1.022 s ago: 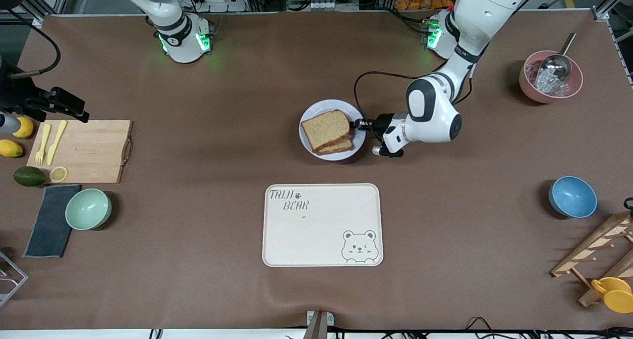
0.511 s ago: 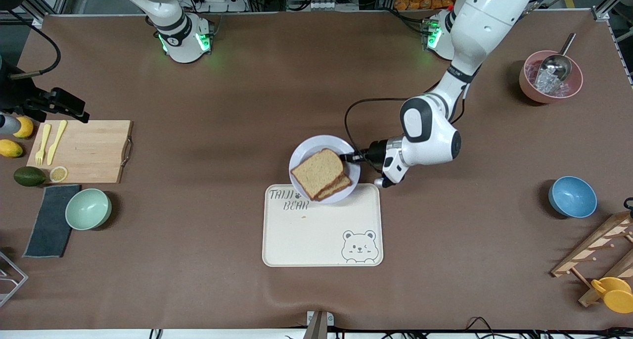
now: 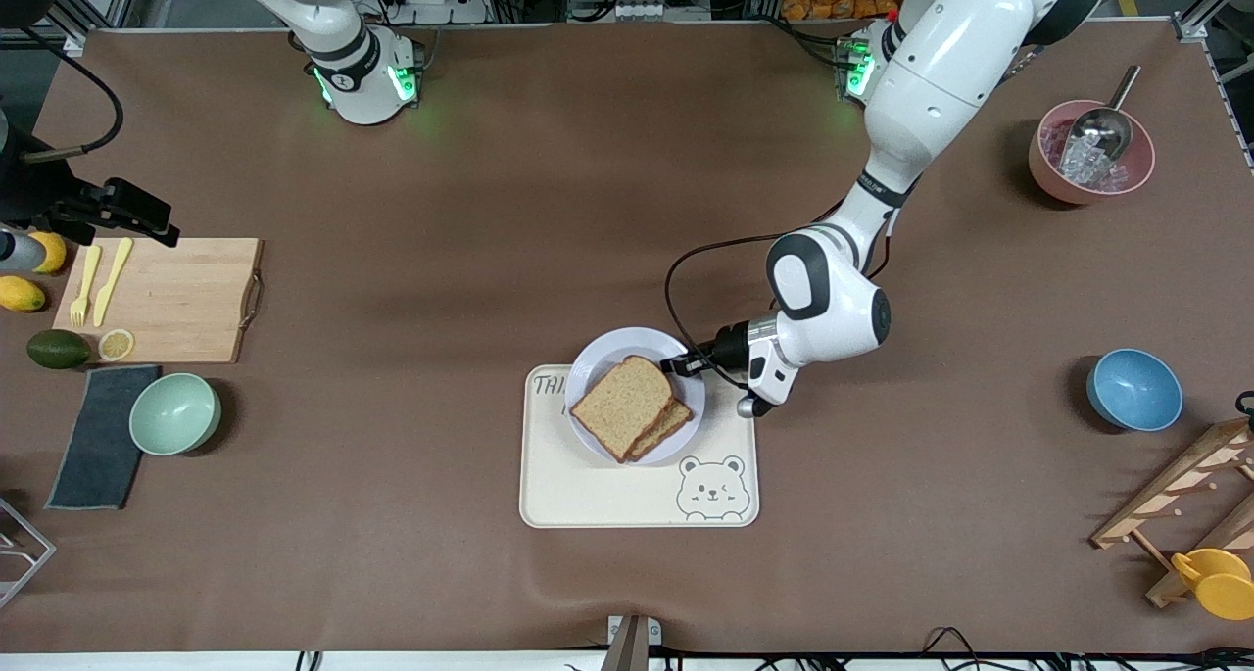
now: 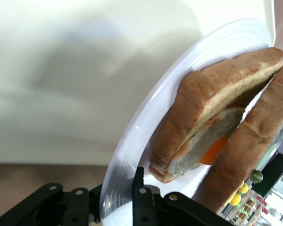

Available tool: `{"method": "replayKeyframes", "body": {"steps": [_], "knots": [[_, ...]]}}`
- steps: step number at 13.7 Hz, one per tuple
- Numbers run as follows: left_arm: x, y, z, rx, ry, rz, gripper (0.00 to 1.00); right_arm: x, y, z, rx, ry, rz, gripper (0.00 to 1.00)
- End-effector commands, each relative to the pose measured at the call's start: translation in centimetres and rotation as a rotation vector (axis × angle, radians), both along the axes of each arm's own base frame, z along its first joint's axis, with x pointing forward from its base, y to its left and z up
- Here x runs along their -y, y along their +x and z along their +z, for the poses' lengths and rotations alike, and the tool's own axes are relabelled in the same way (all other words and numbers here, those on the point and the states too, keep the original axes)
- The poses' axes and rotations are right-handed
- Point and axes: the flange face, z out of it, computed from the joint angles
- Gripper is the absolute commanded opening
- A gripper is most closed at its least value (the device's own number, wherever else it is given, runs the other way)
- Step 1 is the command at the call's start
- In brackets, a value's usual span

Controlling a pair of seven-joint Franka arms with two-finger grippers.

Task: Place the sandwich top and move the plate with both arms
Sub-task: 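Slide the plate with the left gripper onto the white bear tray, then open the left gripper and release the plate rim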

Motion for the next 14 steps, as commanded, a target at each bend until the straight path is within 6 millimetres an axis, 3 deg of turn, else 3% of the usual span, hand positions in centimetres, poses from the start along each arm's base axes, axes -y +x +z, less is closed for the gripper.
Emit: {"method": "replayKeyframes", "body": {"steps": [1, 7, 12, 13, 14], "knots": [[1.0, 1.7, -0.3, 0.009, -0.019, 0.057, 0.0, 0.0, 0.0, 0.1, 0.008, -0.003, -0.019, 1.0], [2.0, 3.7, -1.2, 0.024, -0.024, 0.126, 0.0, 0.1, 0.2, -0.1, 0.003, -0.003, -0.019, 1.0], [2.2, 3.7, -1.6, 0.038, -0.016, 0.114, 0.01, 0.1, 0.2, -0.2, 0.002, -0.003, -0.018, 1.0], [2.0, 3.7, -1.7, 0.035, -0.016, 0.117, 0.54, 0.1, 0.2, -0.2, 0.003, -0.003, -0.018, 1.0], [2.2, 3.7, -1.5, 0.031, -0.015, 0.119, 1.0, 0.1, 0.2, -0.2, 0.003, -0.003, -0.018, 1.0]]}}
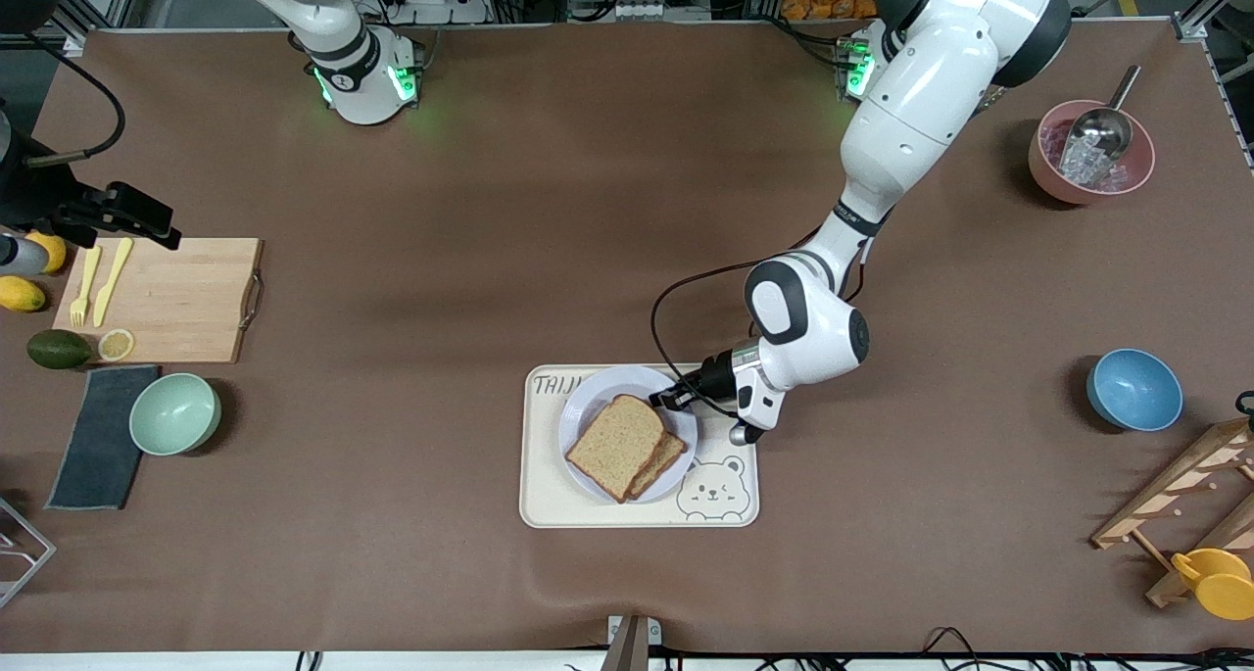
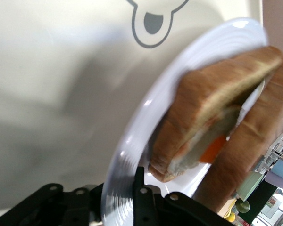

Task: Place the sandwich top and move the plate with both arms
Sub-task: 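Open the left gripper and release the plate rim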

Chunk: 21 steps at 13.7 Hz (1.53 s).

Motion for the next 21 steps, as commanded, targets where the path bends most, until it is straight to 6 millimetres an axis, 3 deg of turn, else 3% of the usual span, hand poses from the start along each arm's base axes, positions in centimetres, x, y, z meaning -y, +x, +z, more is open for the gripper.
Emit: {"method": "replayKeyframes", "body": {"steps": [1, 7, 14, 17, 21], "knots": [[0.7, 0.6, 1.3, 0.019, -0.015, 0.02, 1.0, 0.2, 0.0, 0.1, 0.006, -0.003, -0.019, 1.0], [-0.2, 0.9, 2.6, 0.029, -0.015, 0.027, 1.0, 0.4, 0.1, 0.1, 0.005, -0.003, -0.02, 1.0], [-3.4, -2.6, 6.2, 0.022, 0.033, 0.002, 1.0, 0.8, 0.2, -0.1, 0.002, -0.003, -0.022, 1.0], [-4.6, -3.6, 9.0, 0.045, 0.045, 0.004, 1.0, 1.2, 0.2, -0.1, -0.001, -0.002, -0.026, 1.0], [-9.5, -4.2, 13.9, 0.148, 0.144, -0.056, 1.0, 0.6, 0.2, 0.1, 0.003, -0.005, -0.014, 1.0]]}}
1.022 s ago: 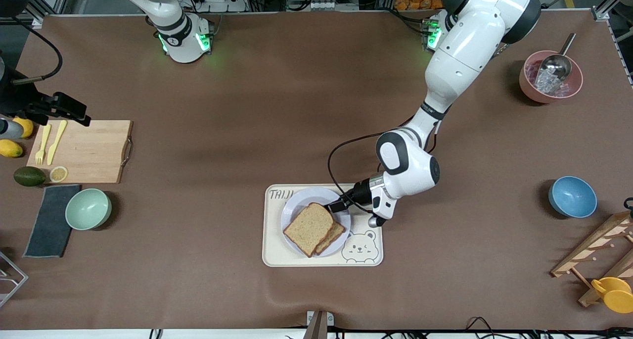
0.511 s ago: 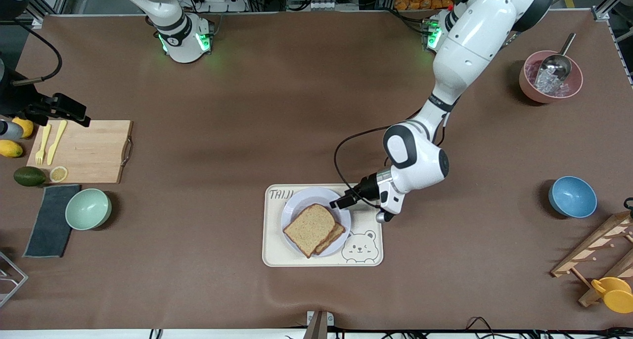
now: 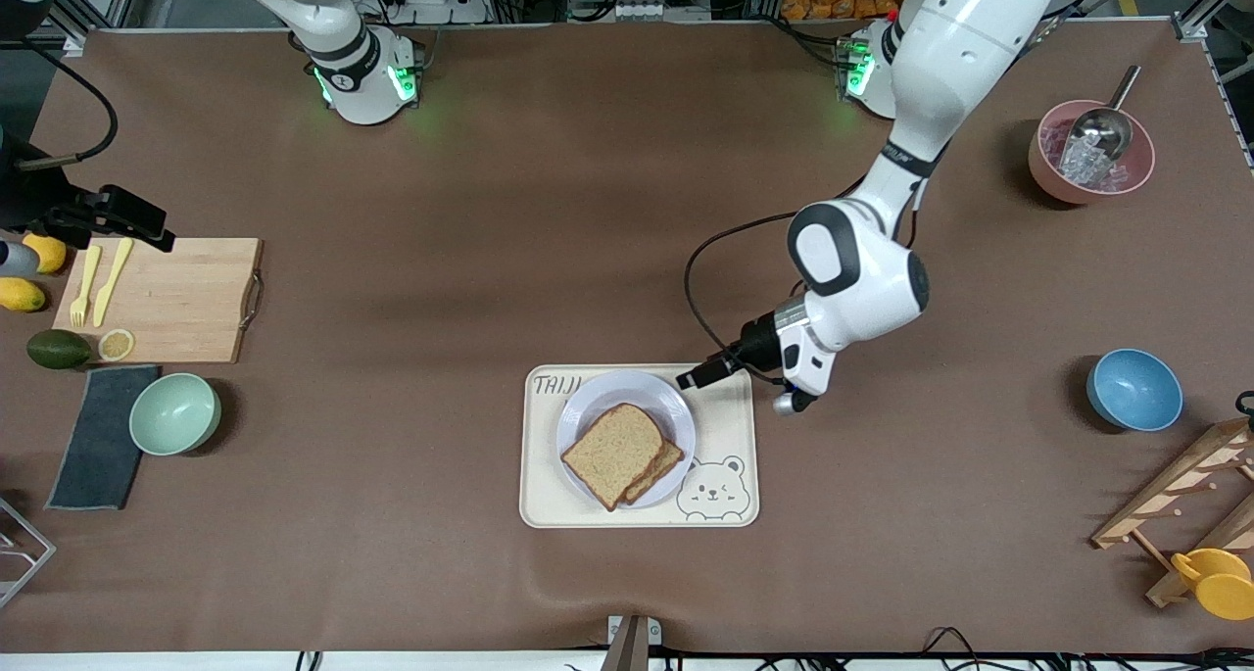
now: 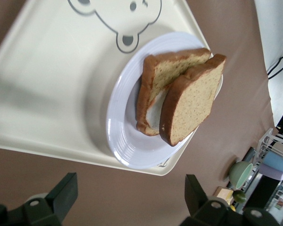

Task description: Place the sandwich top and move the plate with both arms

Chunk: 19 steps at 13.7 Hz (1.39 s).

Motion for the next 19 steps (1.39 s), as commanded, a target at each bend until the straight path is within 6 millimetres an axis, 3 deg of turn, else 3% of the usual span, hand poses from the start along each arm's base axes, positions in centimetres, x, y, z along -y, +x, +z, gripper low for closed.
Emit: {"method": "replayKeyframes", "body": {"steps": [1, 4, 7, 9, 14, 15, 19], "knots": [[-4.4, -1.2, 4.1, 0.076, 0.089, -0.042, 1.0, -0.2, 0.1, 0.3, 0.006, -0.007, 0.0, 1.0], [-8.2, 0.5, 8.4, 0.163, 0.124, -0.023, 1.0, 0.2, 0.1, 0.3, 0.007, -0.006, -0.008, 1.0], [-12.0, 1.4, 12.1, 0.227, 0.224, -0.109, 1.0, 0.5, 0.1, 0.1, -0.004, -0.009, -0.023, 1.0], [-16.5, 1.9, 14.4, 0.226, 0.327, -0.193, 1.0, 0.6, 0.3, -0.6, -0.019, -0.016, -0.021, 1.0], [-20.9, -1.0, 20.4, 0.208, 0.698, -0.488, 1.0, 0.6, 0.2, -0.7, -0.022, -0.022, -0.023, 1.0], [-22.6, -1.5, 22.0, 0.206, 0.765, -0.505, 1.0, 0.7, 0.2, -0.6, -0.021, -0.022, -0.015, 1.0], [-24.1, -2.3, 26.2, 0.171, 0.772, -0.641, 1.0, 0.7, 0.2, -0.4, -0.016, -0.021, -0.026, 1.0]]}}
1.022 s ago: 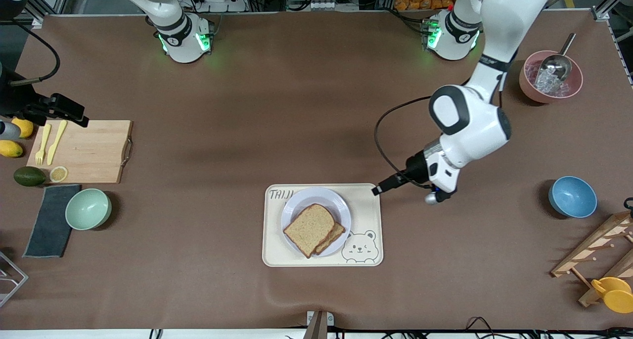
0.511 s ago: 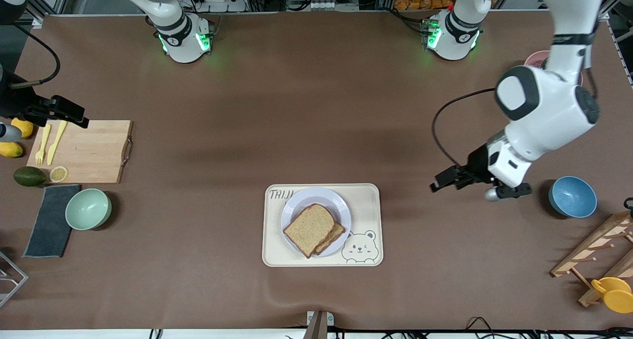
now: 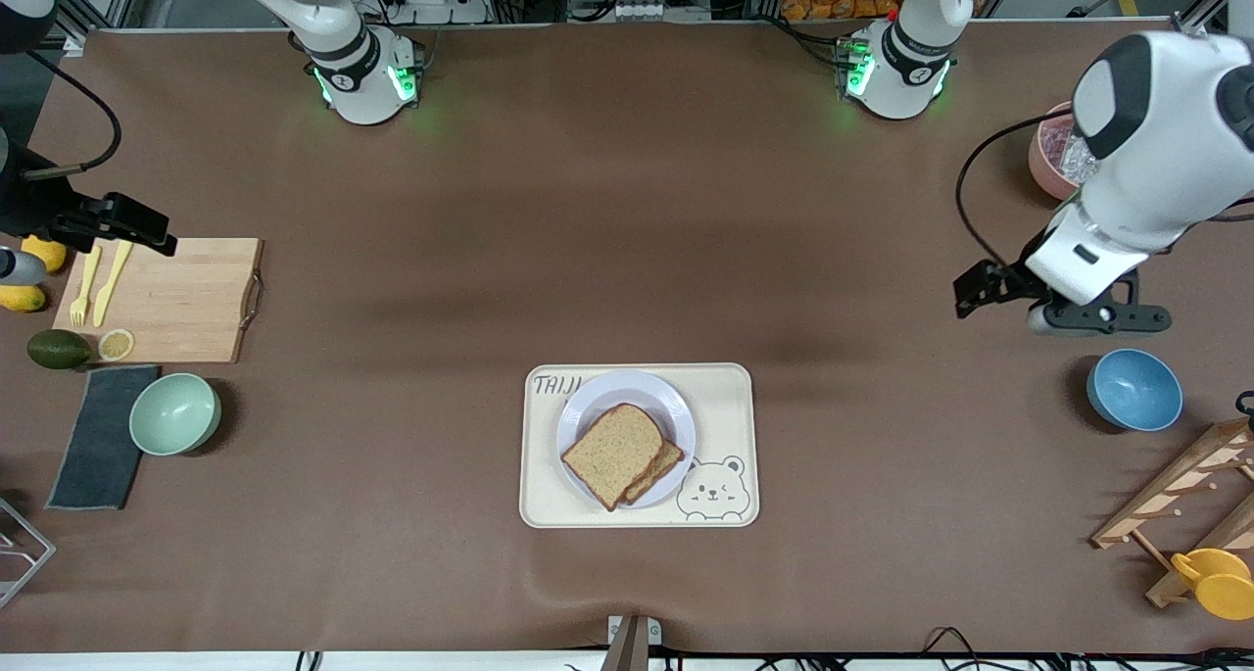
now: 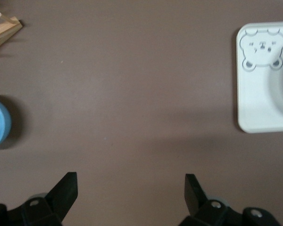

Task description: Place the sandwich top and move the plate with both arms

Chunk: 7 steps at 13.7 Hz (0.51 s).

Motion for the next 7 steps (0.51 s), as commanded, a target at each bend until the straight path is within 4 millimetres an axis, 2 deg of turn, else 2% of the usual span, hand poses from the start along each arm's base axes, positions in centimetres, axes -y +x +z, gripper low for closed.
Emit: {"method": "replayKeyframes", "body": {"steps": [1, 7], "knots": [[-0.4, -0.3, 4.1, -0.036, 0.03, -0.056, 1.0, 0.4, -0.1, 0.5, 0.004, -0.017, -0.02, 1.0], [0.9, -1.5, 12.1, -0.076, 0.077, -0.116, 1.0, 0.7, -0.2, 0.4, 0.001, -0.018, -0.028, 1.0]]}}
